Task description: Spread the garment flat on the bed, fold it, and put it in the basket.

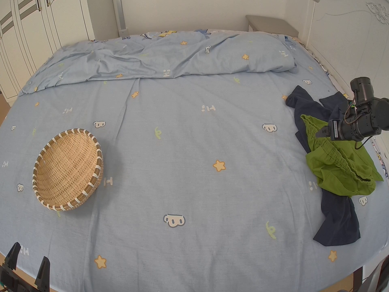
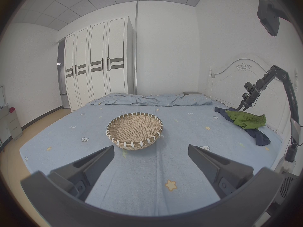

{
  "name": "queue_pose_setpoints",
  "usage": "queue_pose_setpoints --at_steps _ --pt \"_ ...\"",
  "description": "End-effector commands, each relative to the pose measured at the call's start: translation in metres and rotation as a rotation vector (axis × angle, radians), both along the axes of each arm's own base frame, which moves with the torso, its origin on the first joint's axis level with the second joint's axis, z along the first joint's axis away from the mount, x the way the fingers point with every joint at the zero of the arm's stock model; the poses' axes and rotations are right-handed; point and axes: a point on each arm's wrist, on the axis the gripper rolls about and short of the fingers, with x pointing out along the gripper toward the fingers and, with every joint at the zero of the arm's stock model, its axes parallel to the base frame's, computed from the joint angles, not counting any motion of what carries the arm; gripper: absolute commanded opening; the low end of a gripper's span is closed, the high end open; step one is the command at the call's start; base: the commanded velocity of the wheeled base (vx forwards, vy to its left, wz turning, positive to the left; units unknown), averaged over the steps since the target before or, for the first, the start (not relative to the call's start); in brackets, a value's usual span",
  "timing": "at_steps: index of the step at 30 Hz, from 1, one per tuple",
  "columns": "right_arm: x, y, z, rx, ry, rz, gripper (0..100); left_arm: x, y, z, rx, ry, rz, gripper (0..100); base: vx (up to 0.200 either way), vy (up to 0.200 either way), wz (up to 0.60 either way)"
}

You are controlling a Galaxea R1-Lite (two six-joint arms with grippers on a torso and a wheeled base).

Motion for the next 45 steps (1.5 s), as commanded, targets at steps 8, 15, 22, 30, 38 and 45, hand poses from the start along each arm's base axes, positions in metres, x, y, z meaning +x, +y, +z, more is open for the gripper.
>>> queue_pose_setpoints --at_steps 8,15,22,30,38,45 --pt "0.033 -0.008 -0.029 0.011 0.061 -0.007 100 0.0 0.0 -0.005 -0.001 0.001 0.0 100 0.0 0.0 0.0" --pt "0.033 -0.005 -0.03 0.044 0.061 0.025 100 0.0 0.0 -0.005 -0.001 0.001 0.0 100 0.0 0.0 0.0" --pt "0.032 -0.009 -0.031 0.046 0.064 0.014 0 0.0 0.0 -0.005 -0.001 0.001 0.0 100 0.0 0.0 0.0" --pt "0.029 -0.008 -0.023 0.047 0.049 0.016 0 0.0 0.0 -0.005 -0.001 0.001 0.0 100 0.0 0.0 0.0" --pt "0.002 0.009 0.013 0.062 0.053 0.057 0 0.0 0.0 -0.005 -0.001 0.001 0.0 100 0.0 0.0 0.0" --pt "-0.034 0.054 0.057 0.213 0.022 0.067 0 0.0 0.0 -0.005 -0.001 0.001 0.0 100 0.0 0.0 0.0"
